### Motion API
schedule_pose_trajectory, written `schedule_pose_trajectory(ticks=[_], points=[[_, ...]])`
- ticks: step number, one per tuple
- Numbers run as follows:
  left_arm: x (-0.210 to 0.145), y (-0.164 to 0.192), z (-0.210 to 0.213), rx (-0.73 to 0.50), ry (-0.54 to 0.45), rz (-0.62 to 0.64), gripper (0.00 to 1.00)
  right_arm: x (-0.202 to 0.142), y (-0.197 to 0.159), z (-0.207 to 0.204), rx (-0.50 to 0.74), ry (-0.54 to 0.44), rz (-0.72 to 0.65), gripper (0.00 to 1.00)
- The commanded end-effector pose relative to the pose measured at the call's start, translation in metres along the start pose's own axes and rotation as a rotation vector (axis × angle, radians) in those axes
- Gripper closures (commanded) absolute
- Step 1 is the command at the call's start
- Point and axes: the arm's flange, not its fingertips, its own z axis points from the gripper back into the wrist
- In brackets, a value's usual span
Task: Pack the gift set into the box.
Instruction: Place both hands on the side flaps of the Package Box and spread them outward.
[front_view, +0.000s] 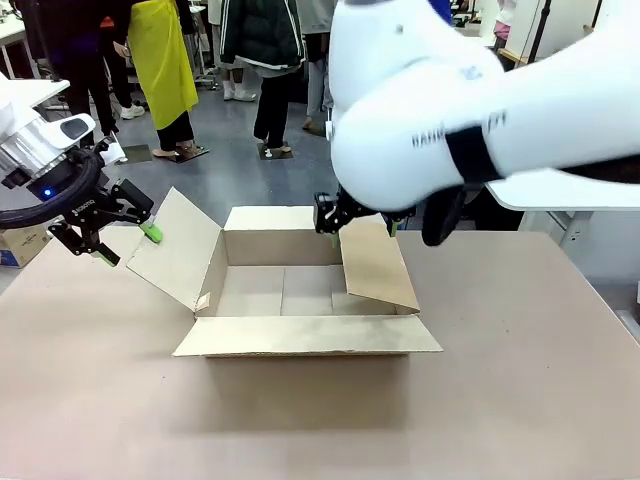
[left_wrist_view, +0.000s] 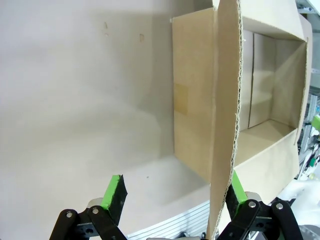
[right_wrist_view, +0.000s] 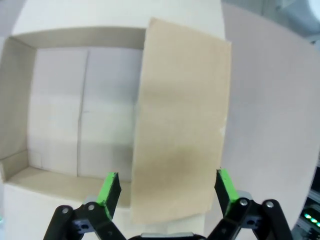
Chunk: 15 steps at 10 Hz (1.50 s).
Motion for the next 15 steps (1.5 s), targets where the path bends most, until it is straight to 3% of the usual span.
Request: schedule_pose_trajectory(ticks=[1, 7, 12, 15], points=[[-0.002, 0.0, 0.0, 0.019, -0.005, 0.006, 0.0, 0.003, 0.009, -0.024, -0.018, -0.036, -0.033, 0.0], [-0.002, 0.0, 0.0, 0.019, -0.005, 0.006, 0.0, 0.012, 0.008, -0.077, 0.046, -0.009, -0.043, 0.0], [-0.002, 0.0, 0.0, 0.019, -0.005, 0.006, 0.0, 0.016, 0.016, -0.074, 0.006, -0.023, -0.026, 0.0], [-0.002, 0.0, 0.0, 0.019, -0.005, 0.006, 0.0, 0.018, 0.025, -0.055, -0.08, -0.021, 0.04, 0.0]])
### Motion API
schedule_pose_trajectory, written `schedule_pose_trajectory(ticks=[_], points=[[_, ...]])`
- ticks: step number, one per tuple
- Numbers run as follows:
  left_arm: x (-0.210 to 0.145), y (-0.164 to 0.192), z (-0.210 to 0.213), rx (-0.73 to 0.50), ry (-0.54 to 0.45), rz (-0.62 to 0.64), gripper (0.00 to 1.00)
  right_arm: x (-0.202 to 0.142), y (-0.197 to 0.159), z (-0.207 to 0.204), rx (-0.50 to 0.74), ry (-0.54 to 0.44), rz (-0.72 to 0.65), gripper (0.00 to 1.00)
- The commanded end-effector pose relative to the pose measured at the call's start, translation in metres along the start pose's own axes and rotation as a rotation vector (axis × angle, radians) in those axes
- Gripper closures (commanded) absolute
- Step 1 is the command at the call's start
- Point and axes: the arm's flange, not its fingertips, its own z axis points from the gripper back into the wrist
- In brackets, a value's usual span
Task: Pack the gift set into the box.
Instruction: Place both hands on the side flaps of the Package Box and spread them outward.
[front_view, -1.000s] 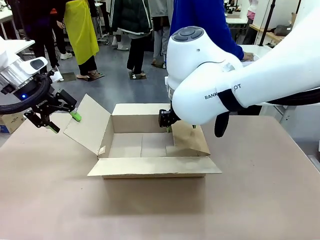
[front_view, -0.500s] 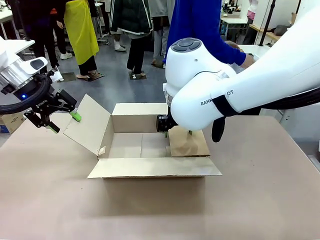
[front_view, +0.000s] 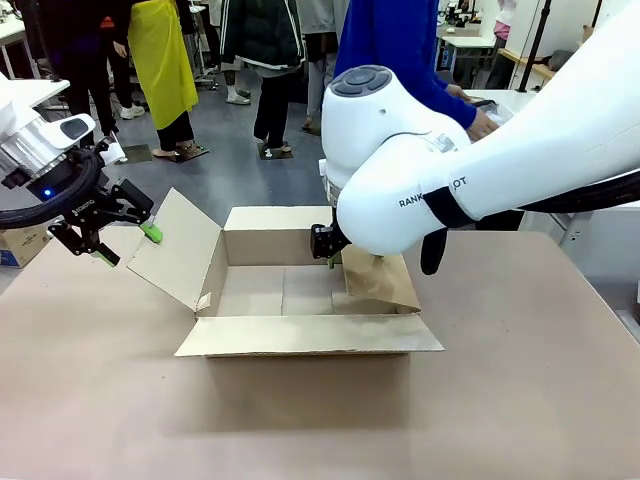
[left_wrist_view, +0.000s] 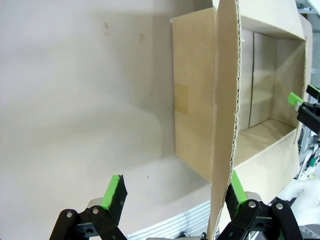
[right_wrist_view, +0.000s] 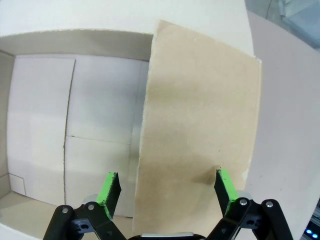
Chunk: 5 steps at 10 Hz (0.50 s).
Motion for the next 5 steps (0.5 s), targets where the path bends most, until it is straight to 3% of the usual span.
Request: schedule_pose_trajectory(ticks=[1, 5], points=[[-0.0018, 0.0001, 0.0006, 0.018, -0.005, 0.006, 0.0, 0.0064, 0.0165, 0.0099, -0.104, 0.01, 0.038, 0.0], [-0.0018, 0.0001, 0.0006, 0.018, -0.005, 0.006, 0.0, 0.0108, 0.0188, 0.0107, -0.199, 0.063, 0.082, 0.0]])
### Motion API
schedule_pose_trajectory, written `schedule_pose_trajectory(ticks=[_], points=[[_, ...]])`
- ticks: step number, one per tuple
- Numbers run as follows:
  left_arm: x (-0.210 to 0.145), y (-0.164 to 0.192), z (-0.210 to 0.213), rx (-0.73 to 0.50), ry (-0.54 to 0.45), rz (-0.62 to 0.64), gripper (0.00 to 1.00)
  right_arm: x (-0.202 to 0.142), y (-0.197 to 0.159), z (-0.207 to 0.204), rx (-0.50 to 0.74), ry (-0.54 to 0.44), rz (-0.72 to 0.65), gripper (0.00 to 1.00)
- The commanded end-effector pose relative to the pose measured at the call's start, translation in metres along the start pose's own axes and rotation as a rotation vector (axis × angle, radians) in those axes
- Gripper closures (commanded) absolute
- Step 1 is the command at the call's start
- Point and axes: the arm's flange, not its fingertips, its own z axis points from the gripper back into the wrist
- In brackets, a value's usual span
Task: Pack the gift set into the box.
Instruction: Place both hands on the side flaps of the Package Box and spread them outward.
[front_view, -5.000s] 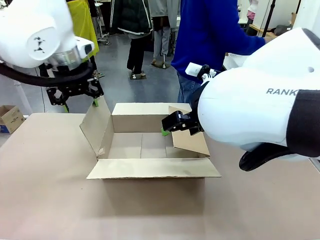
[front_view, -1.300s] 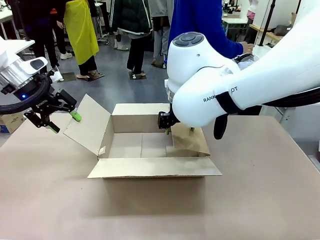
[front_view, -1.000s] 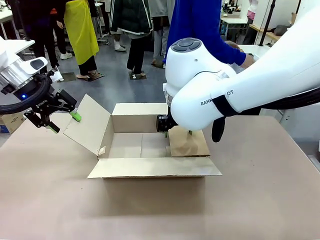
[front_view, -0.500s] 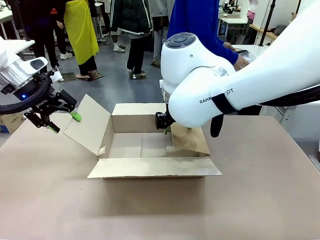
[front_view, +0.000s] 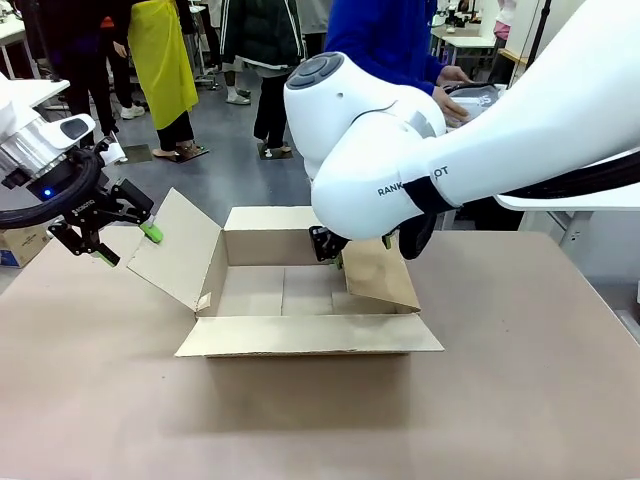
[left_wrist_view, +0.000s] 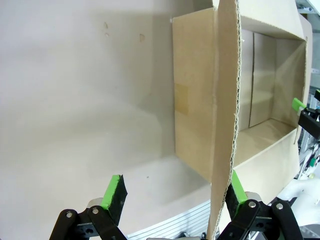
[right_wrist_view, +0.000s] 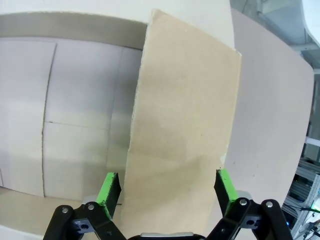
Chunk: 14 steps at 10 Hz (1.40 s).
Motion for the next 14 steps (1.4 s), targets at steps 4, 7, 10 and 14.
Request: schedule_pose_trajectory(ticks=[4, 7, 10, 14], points=[[-0.002, 0.0, 0.001, 0.018, -0.005, 0.006, 0.0, 0.006, 0.0, 0.008, -0.094, 0.015, 0.036, 0.0], [-0.002, 0.0, 0.001, 0.018, -0.005, 0.006, 0.0, -0.001, -0.028, 0.026, -0.109, 0.015, 0.003, 0.0], [-0.002, 0.0, 0.001, 0.018, -0.005, 0.006, 0.0, -0.017, -0.079, 0.054, -0.007, -0.035, -0.074, 0.0], [-0.002, 0.0, 0.001, 0.018, -0.005, 0.006, 0.0, -0.041, -0.155, 0.049, 0.087, -0.051, -0.24, 0.0]])
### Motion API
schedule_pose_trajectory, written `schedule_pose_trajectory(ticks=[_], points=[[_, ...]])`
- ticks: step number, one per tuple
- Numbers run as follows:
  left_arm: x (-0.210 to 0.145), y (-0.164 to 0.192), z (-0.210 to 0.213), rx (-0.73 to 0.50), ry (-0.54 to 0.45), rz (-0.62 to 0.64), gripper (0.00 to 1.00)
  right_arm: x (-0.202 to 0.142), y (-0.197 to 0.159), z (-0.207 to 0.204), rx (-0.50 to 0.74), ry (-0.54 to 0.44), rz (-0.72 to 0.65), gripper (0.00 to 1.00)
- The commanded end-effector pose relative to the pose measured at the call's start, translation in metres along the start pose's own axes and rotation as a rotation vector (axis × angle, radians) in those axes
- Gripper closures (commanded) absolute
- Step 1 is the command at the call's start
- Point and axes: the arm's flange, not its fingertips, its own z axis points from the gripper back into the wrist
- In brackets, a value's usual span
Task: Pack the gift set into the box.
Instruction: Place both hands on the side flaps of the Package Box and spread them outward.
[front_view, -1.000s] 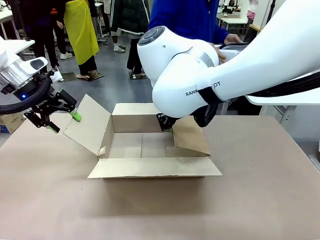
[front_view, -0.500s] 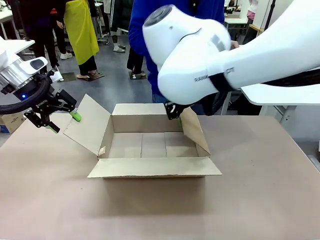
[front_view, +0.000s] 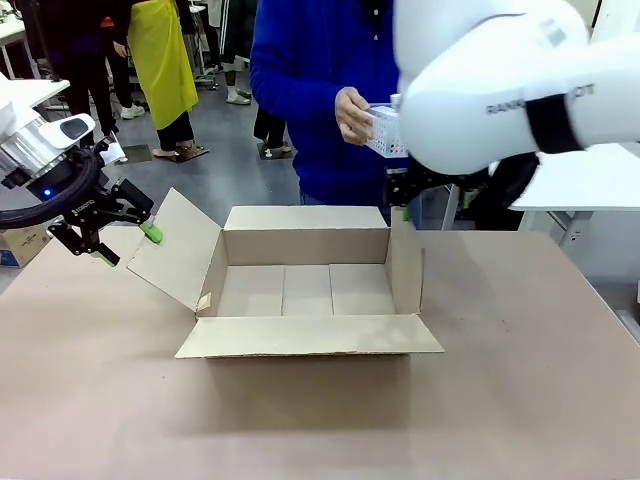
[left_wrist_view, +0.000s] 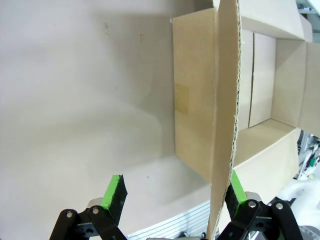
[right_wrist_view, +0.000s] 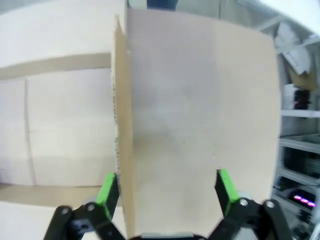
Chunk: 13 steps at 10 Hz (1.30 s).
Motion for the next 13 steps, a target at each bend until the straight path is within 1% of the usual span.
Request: schedule_pose_trajectory(ticks=[1, 3, 5, 6, 7, 8, 9, 13], points=[[-0.002, 0.0, 0.0, 0.018, -0.005, 0.006, 0.0, -0.018, -0.032, -0.019, 0.07, -0.005, -0.043, 0.0], [-0.002, 0.0, 0.0, 0.018, -0.005, 0.006, 0.0, -0.031, -0.04, -0.037, 0.099, 0.012, -0.067, 0.0], [-0.002, 0.0, 0.0, 0.018, -0.005, 0.006, 0.0, -0.04, -0.059, -0.054, 0.154, 0.025, -0.126, 0.0], [-0.002, 0.0, 0.0, 0.018, -0.005, 0.006, 0.0, -0.046, -0.069, -0.07, 0.201, 0.052, -0.151, 0.0], [-0.002, 0.0, 0.0, 0.018, -0.005, 0.006, 0.0, -0.05, -0.075, -0.086, 0.211, 0.077, -0.168, 0.0], [-0.002, 0.0, 0.0, 0.018, -0.005, 0.006, 0.0, -0.053, -0.081, -0.096, 0.258, 0.081, -0.195, 0.0], [-0.002, 0.0, 0.0, 0.018, -0.005, 0.006, 0.0, -0.045, -0.061, -0.075, 0.153, 0.068, -0.163, 0.0], [-0.002, 0.0, 0.0, 0.018, -0.005, 0.006, 0.0, -0.045, -0.061, -0.075, 0.153, 0.068, -0.163, 0.0]])
